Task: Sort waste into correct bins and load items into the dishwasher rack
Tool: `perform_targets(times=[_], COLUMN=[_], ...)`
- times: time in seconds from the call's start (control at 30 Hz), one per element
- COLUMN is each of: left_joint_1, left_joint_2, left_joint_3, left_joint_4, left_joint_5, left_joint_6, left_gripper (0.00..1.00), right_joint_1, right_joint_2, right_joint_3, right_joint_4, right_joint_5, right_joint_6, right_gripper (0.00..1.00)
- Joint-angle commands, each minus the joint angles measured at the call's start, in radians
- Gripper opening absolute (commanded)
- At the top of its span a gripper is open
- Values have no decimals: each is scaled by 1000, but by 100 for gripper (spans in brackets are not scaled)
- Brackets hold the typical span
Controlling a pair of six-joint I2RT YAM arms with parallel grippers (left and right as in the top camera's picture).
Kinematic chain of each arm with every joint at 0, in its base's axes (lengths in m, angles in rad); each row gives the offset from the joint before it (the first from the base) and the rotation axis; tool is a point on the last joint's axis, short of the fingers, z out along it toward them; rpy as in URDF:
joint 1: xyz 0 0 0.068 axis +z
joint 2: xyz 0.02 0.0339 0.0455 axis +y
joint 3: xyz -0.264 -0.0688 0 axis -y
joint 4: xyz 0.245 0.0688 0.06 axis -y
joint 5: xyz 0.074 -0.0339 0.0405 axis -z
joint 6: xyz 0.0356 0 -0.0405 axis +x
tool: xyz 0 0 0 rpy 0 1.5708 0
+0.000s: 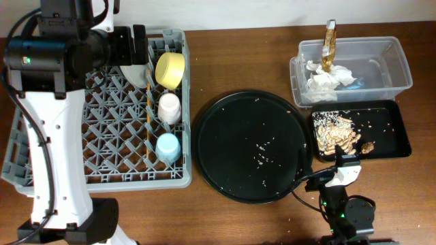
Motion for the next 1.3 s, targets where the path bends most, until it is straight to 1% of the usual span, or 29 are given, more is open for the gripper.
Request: perform_targets(times=[0.0,0.33,0.37,0.43,0.5,0.53,0.6,0.67,0.73,0.77,0.87,0.93,0.97,1.03,1.13,1.17,1.27], left_joint_1=[2,2,2,2,2,2,10,32,72,92,122,122,122,120,119,119,119], left_joint_2=[0,0,1,-16,-59,-98,-259,-403,-608,-690,-927,-1100,-1186,-1323,-1505,-1585,-1731], left_joint_3=[-1,-1,-3,-5,-50,-115,-418,-664,-982,-1106,-1444,-1683,-1808,-1993,-2179,-2238,-2330], left_joint_4=[1,-14,-24,-24,19,72,301,450,608,668,856,1034,1149,1312,1406,1408,1408], left_joint_5=[8,-1,-10,-71,-82,-82,-80,-79,-79,-79,-79,-79,-79,-79,-79,-80,-79], left_joint_6=[1,12,52,63,66,65,66,65,65,65,66,66,66,66,66,66,85], left_gripper=[99,99,99,99,99,99,99,99,99,99,99,99,99,99,99,99,99], right_joint_1=[6,6,6,6,6,6,6,6,6,6,6,6,6,6,6,6,6], right_joint_2=[-6,-6,-6,-6,-6,-6,-6,-6,-6,-6,-6,-6,-6,-6,-6,-6,-6], right_joint_3=[-5,-5,-5,-5,-5,-5,-5,-5,-5,-5,-5,-5,-5,-5,-5,-5,-5], right_joint_4=[-4,-4,-4,-4,-4,-4,-4,-4,-4,-4,-4,-4,-4,-4,-4,-4,-4], right_joint_5=[-5,-5,-5,-5,-5,-5,-5,-5,-5,-5,-5,-5,-5,-5,-5,-5,-5], right_joint_6=[8,8,8,8,8,8,8,8,8,8,8,8,8,8,8,8,8], right_gripper=[99,98,98,99,98,98,98,98,99,99,99,98,98,99,98,99,99])
